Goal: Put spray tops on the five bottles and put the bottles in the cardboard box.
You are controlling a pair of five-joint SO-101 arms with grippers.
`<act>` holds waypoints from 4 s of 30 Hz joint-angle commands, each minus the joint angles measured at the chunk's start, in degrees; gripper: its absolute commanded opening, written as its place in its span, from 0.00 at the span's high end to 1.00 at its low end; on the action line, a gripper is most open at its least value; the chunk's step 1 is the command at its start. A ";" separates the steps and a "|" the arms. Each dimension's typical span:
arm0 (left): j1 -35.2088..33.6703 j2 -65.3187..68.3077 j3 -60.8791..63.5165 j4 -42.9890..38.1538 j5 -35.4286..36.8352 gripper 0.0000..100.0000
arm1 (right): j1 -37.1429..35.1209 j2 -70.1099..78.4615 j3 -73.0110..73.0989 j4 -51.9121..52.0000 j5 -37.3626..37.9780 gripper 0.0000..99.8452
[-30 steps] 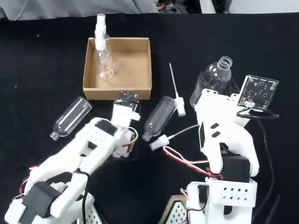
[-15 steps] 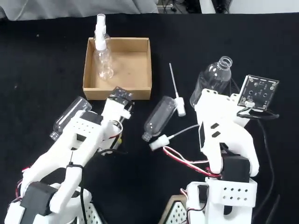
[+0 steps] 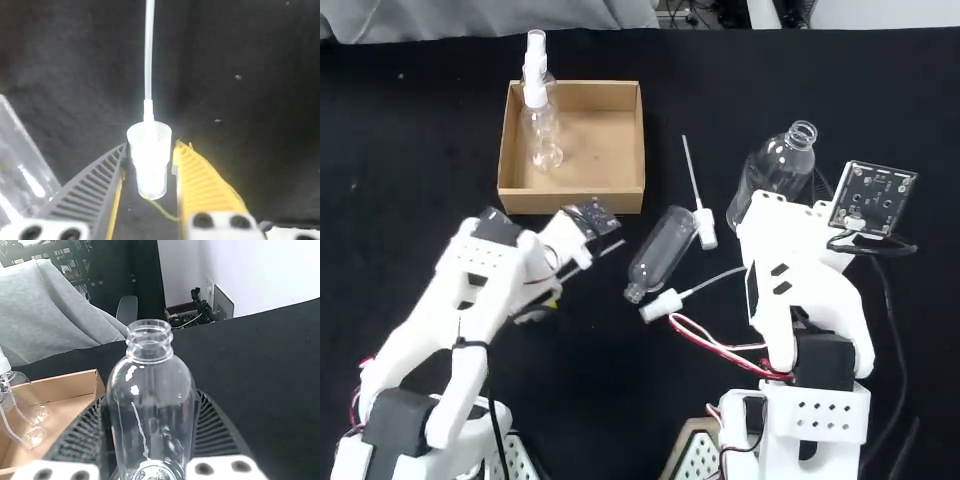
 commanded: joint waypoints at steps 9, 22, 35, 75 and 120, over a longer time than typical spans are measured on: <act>-5.85 -0.44 -2.51 0.62 -23.47 0.85 | 1.14 -1.01 -0.22 -1.76 -0.26 0.95; -6.20 -0.79 -12.35 12.84 -15.91 0.85 | 1.14 -0.92 -0.22 -1.85 -0.26 0.95; -4.70 -0.18 -19.47 20.31 25.05 0.85 | 1.14 -1.01 -0.22 -1.85 -0.26 0.95; -1.36 0.00 -13.41 20.04 99.60 0.75 | 1.14 -0.92 -0.22 -1.85 -0.26 0.95; -11.12 16.09 -4.18 -3.87 107.78 0.57 | 1.23 -1.01 -0.22 -1.85 -0.18 0.95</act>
